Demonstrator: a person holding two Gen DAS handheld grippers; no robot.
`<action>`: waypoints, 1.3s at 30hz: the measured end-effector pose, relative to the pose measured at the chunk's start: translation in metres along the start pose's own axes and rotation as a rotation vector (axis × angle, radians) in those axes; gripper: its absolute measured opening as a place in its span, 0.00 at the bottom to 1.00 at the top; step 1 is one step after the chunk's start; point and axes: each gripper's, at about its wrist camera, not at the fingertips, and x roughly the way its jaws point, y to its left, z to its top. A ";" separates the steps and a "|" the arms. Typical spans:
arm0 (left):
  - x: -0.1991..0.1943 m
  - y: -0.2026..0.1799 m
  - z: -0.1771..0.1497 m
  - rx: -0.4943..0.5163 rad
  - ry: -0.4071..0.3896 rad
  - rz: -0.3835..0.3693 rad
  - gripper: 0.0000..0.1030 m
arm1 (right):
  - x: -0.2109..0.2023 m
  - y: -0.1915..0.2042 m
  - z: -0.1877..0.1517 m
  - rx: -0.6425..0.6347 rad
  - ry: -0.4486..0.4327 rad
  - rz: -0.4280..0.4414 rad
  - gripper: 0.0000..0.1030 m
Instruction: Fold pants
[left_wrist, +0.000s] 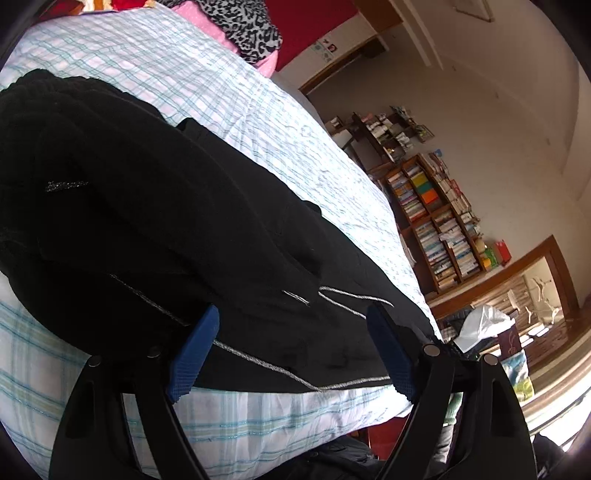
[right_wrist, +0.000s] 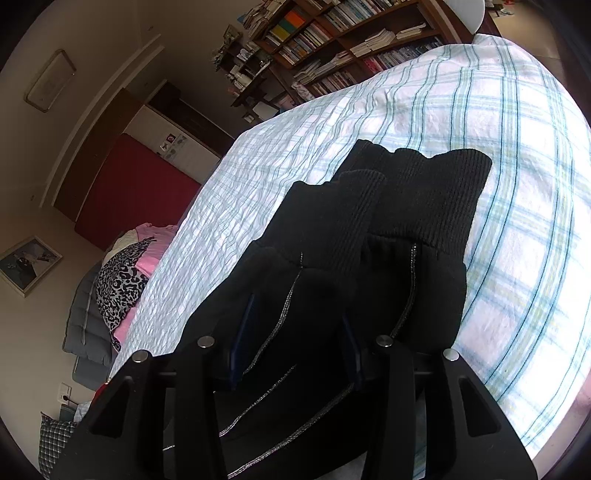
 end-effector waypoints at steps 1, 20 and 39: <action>0.004 0.003 0.004 -0.031 -0.007 0.006 0.80 | 0.000 0.000 0.000 -0.005 -0.002 0.000 0.43; 0.007 -0.002 0.034 -0.153 -0.122 0.108 0.09 | 0.002 0.005 0.016 -0.059 -0.044 -0.043 0.18; 0.004 0.033 -0.008 -0.049 0.010 0.092 0.09 | -0.052 -0.048 0.011 -0.072 -0.137 -0.086 0.11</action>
